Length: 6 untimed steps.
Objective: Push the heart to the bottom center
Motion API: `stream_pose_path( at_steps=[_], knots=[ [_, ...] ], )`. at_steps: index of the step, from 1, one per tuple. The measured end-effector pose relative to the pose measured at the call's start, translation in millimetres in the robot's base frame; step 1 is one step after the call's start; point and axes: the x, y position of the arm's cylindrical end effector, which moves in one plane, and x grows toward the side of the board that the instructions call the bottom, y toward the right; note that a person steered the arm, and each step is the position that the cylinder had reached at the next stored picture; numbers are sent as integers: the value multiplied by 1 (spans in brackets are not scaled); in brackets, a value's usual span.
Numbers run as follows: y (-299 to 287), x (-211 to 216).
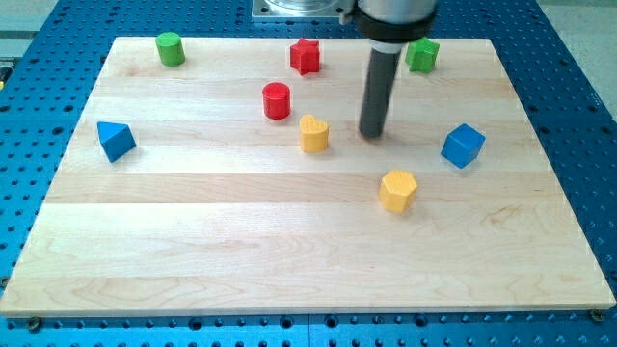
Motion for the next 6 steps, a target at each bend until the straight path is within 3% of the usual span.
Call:
stream_pose_path(
  at_steps=[1, 2, 3, 4, 5, 6],
  knots=[
    [-44, -7],
    [-77, 52],
    [-78, 82],
    [-92, 72],
    [-89, 112],
    [-41, 164]
  ],
)
